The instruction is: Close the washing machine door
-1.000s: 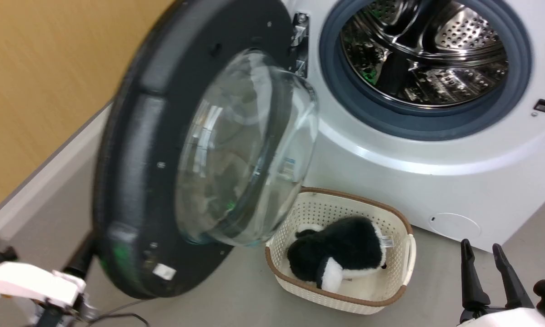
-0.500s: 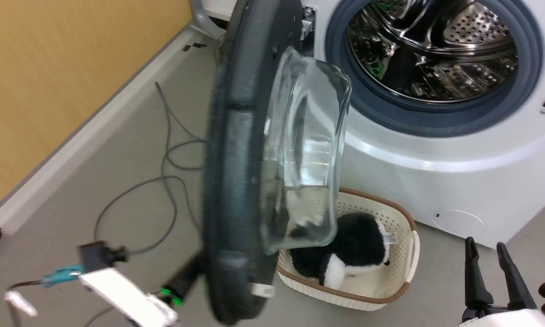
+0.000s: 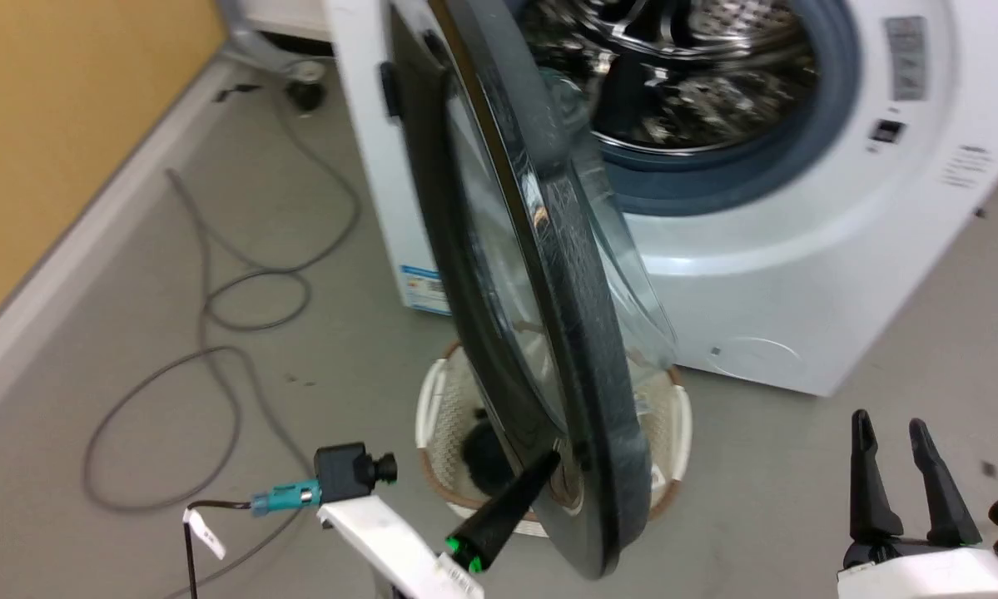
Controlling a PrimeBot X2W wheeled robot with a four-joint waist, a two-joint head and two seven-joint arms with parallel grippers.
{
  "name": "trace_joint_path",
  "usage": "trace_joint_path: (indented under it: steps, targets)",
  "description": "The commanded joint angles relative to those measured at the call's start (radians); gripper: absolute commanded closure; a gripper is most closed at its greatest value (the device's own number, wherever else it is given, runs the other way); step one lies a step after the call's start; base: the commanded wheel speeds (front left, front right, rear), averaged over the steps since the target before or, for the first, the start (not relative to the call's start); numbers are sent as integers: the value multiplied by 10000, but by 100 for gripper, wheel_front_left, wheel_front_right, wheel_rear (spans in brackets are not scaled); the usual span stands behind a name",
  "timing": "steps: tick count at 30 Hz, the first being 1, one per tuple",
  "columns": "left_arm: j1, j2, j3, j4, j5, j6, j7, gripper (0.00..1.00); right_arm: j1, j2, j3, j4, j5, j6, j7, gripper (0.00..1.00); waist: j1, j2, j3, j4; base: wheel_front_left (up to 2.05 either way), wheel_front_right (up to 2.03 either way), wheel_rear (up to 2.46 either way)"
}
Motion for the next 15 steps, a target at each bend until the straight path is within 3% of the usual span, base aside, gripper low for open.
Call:
trace_joint_path:
  steps: [1,7,15]
  targets:
    - [-477,2,-281,420,234,-46,-728,100,-172,9,-7,-76,-69,-7,-44,0,0,0,83,-610,0,0,0]
    - [-1564,-59,-1023,1977,380,-46,-2571,100,-233,9,34,-139,-114,-7,-44,0,0,0,80,-1438,0,0,0]
    - [-2598,16,-2221,3471,199,-46,-3838,100,-203,9,132,-182,-145,-7,-44,0,0,0,-55,-2180,0,0,0]
